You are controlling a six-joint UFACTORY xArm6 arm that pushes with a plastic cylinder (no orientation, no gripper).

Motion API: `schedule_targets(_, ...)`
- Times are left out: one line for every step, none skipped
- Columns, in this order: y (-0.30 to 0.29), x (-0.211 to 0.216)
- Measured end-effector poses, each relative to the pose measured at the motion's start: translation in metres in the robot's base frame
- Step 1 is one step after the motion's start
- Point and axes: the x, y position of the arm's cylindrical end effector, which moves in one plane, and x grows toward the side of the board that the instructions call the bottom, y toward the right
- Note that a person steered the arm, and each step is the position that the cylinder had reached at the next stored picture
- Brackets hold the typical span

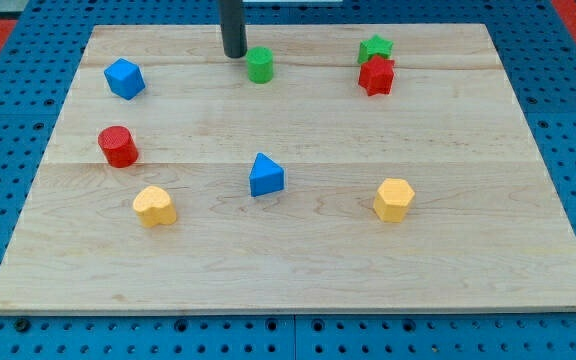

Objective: Place the green circle to the left of the green star and red star

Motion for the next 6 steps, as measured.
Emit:
schedule_targets(0.101,0.016)
schedule_targets(0.091,0.025)
schedule_targets(0.032,0.048)
schedule_targets(0.017,0.083)
schedule_targets(0.049,0.094)
schedule_targets(0.087,0.059)
